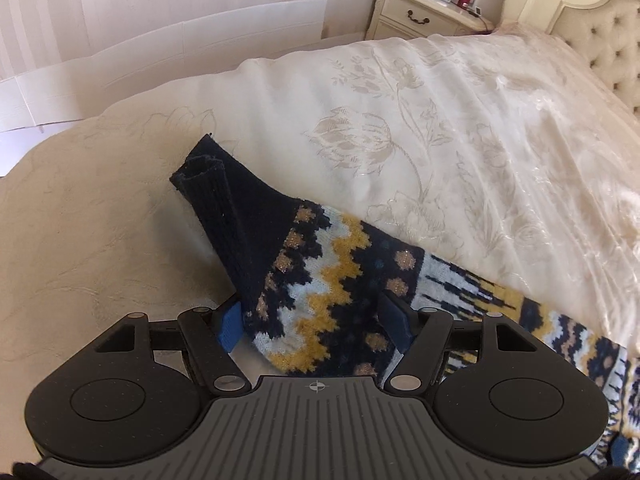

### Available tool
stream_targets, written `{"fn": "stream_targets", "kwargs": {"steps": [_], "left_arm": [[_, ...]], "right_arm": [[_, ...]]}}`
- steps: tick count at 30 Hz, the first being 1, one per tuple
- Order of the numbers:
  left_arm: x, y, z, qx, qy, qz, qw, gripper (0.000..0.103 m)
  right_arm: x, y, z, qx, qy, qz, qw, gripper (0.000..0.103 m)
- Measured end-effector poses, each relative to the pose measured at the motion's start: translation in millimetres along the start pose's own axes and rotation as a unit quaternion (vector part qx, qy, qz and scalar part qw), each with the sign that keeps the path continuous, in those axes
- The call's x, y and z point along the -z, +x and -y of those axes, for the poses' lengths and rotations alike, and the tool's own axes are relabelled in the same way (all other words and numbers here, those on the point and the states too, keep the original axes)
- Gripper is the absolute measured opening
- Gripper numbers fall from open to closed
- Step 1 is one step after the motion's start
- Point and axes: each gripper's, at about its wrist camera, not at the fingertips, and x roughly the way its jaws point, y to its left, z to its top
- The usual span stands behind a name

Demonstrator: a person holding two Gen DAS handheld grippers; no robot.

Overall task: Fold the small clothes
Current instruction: 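Grasp the other navy sleeve cuff with the left gripper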

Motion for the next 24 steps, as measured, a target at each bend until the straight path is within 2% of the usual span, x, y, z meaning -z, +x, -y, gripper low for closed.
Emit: {"fn": "stream_targets", "kwargs": {"steps": [2, 4, 7, 10, 14, 19, 24], "left_arm": [[-1, -2, -1, 0.007, -0.003, 0.007, 0.9999, 0.056], [-1, -8, -2, -0.003, -0.006, 0.019, 0.9998, 0.018], [-1, -20, -6, 0.010, -0.018, 0.033, 0.9992, 0.007], [1, -49, 4, 0.014, -0.005, 0.070, 0.9974, 0.007], [5, -102, 35, 0.030, 0.050, 0.125, 0.9904, 0.007], [17, -165, 100, 0.070, 0.134, 0.171, 0.9735, 0.007], [42, -206, 179, 0.130, 0.182, 0.193, 0.9552, 0.007]], "right_arm": [[1, 1, -2, -0.001, -0.001, -0.003, 1.000, 0.102], [2, 2, -4, -0.003, -0.002, -0.007, 1.000, 0.101], [3, 2, -6, -0.008, -0.003, -0.010, 1.000, 0.102], [4, 2, -4, -0.015, -0.007, -0.013, 1.000, 0.102], [4, 2, 1, -0.028, -0.013, -0.017, 0.999, 0.102], [4, 0, 15, -0.051, -0.014, -0.017, 0.998, 0.102], [5, -10, 39, -0.072, -0.006, -0.012, 0.997, 0.102]]}}
